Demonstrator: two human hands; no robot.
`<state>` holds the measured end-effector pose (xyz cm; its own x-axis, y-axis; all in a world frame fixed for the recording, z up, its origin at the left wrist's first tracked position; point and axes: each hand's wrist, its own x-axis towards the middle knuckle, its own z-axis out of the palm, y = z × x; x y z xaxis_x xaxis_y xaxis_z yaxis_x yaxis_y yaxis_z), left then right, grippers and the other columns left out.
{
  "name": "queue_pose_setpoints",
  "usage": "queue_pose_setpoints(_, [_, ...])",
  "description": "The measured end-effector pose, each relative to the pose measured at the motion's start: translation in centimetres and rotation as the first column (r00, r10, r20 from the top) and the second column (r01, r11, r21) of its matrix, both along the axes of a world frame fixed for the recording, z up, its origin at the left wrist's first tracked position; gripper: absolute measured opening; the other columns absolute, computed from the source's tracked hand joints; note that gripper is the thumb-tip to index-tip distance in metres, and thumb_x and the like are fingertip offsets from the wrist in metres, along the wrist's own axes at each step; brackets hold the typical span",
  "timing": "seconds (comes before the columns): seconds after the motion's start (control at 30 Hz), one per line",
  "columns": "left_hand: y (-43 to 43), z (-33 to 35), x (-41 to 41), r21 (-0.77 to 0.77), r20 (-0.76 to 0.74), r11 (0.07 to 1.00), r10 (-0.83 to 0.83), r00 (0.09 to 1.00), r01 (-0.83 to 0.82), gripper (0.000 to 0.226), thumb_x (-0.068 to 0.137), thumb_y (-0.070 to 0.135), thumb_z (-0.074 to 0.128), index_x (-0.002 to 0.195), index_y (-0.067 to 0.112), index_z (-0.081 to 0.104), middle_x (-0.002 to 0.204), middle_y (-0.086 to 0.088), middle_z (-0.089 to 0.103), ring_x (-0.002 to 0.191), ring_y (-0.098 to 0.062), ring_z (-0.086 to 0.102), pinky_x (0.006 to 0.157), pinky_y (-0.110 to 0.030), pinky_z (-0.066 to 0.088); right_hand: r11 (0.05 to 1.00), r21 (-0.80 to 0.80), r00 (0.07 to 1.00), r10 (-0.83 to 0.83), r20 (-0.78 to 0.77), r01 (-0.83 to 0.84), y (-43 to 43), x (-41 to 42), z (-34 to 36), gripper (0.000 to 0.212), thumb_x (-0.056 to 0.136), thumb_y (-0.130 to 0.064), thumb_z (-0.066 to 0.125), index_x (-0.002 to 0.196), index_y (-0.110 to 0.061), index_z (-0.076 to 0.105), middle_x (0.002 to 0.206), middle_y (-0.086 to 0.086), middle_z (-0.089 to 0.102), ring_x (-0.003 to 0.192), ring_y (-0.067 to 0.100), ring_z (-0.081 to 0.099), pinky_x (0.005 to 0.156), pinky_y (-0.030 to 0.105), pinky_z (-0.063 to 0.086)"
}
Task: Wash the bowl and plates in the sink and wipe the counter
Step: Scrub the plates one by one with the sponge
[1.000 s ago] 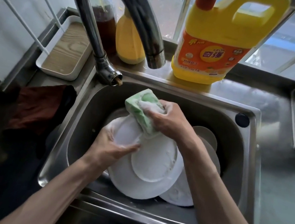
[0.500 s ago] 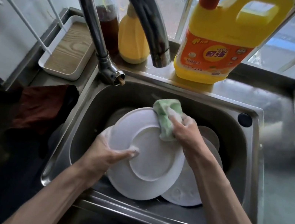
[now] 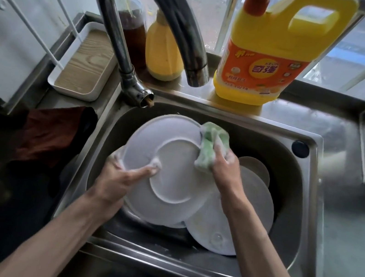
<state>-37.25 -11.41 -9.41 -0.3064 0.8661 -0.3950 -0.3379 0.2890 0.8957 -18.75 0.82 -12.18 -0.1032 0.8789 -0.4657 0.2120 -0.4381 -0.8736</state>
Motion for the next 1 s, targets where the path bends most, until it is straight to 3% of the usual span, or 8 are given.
queue_pose_setpoints(0.1, [-1.3,-0.7,0.6,-0.050,0.058,0.998,0.033,0.998,-0.030,0.055,0.069,0.009,0.092,0.120,0.010,0.072,0.113,-0.017,0.076,0.101,-0.033,0.074,0.076,-0.038,0.063,0.989,-0.144,0.996,-0.053,-0.076,0.041,-1.3,0.6,-0.8,0.040,0.101,-0.051,0.060,0.120,-0.018,0.070,0.104,0.004,0.076,0.096,0.020,0.073,0.080,0.031,0.058])
queue_pose_setpoints(0.27, [-1.1,-0.6,-0.3,-0.110,0.008,0.991,-0.078,0.997,0.078,0.077,0.052,0.026,0.095,0.123,0.014,0.067,0.111,-0.014,0.076,0.098,-0.028,0.075,0.072,-0.031,0.060,0.984,0.060,0.985,0.170,-0.018,-0.168,0.1,0.5,1.0,0.023,0.098,-0.039,0.070,0.108,-0.019,0.076,0.092,-0.004,0.077,0.084,0.011,0.072,0.067,0.021,0.055])
queue_pose_setpoints(0.4, [0.6,0.3,0.4,-0.045,-0.022,0.990,-0.133,0.991,0.132,0.063,0.065,0.003,0.092,0.121,0.016,0.067,0.104,-0.007,0.078,0.094,-0.021,0.075,0.073,-0.026,0.059,0.914,0.173,0.922,0.333,0.199,-0.367,0.9,-1.7,2.0,0.049,0.082,-0.073,0.066,0.114,-0.037,0.071,0.099,-0.012,0.075,0.102,0.016,0.070,0.097,0.050,0.054])
queue_pose_setpoints(0.5, [0.7,0.5,0.8,-0.008,-0.008,0.992,-0.122,0.992,0.122,0.058,0.069,0.002,0.084,0.123,0.013,0.066,0.107,-0.011,0.077,0.096,-0.024,0.075,0.075,-0.027,0.059,0.873,0.176,0.852,0.370,0.371,-0.456,1.1,-2.5,2.7,0.064,0.072,-0.084,0.059,0.122,-0.045,0.065,0.109,-0.013,0.066,0.114,0.021,0.060,0.106,0.051,0.043])
queue_pose_setpoints(0.6, [0.0,-0.1,1.1,-0.020,-0.017,0.999,-0.037,0.999,0.036,0.062,0.066,0.007,0.094,0.121,0.016,0.067,0.109,-0.013,0.077,0.097,-0.027,0.075,0.074,-0.029,0.060,0.948,0.123,0.936,0.260,0.238,-0.295,1.2,-1.9,1.8,0.055,0.075,-0.077,0.066,0.113,-0.038,0.070,0.104,-0.010,0.074,0.107,0.020,0.068,0.097,0.046,0.053])
queue_pose_setpoints(0.7, [-0.6,-0.5,1.0,-0.009,0.024,0.996,0.094,0.995,-0.094,0.071,0.064,0.018,0.093,0.128,0.013,0.064,0.115,-0.015,0.075,0.103,-0.032,0.074,0.077,-0.034,0.061,1.000,-0.015,0.997,-0.010,0.070,0.011,0.6,0.0,0.8,0.034,0.095,-0.047,0.069,0.112,-0.018,0.073,0.095,-0.001,0.076,0.088,0.017,0.072,0.069,0.024,0.055])
queue_pose_setpoints(0.83, [-1.2,-0.5,1.3,-0.009,0.065,0.992,0.130,0.989,-0.129,0.065,0.072,0.006,0.086,0.133,0.010,0.063,0.120,-0.016,0.073,0.107,-0.031,0.072,0.082,-0.038,0.061,0.959,-0.257,0.980,-0.155,-0.127,0.119,-1.5,0.9,0.0,0.039,0.097,-0.050,0.066,0.111,-0.013,0.072,0.099,0.007,0.078,0.089,0.022,0.074,0.073,0.036,0.062])
queue_pose_setpoints(1.0, [-1.4,0.0,0.1,-0.105,0.068,0.993,-0.050,0.996,0.057,0.069,0.059,0.016,0.095,0.123,0.011,0.069,0.112,-0.016,0.076,0.102,-0.032,0.074,0.074,-0.034,0.062,0.992,0.050,0.991,0.122,-0.049,-0.119,0.6,0.8,1.5,0.025,0.096,-0.040,0.072,0.104,-0.017,0.077,0.087,-0.006,0.078,0.080,0.008,0.071,0.068,0.023,0.055])
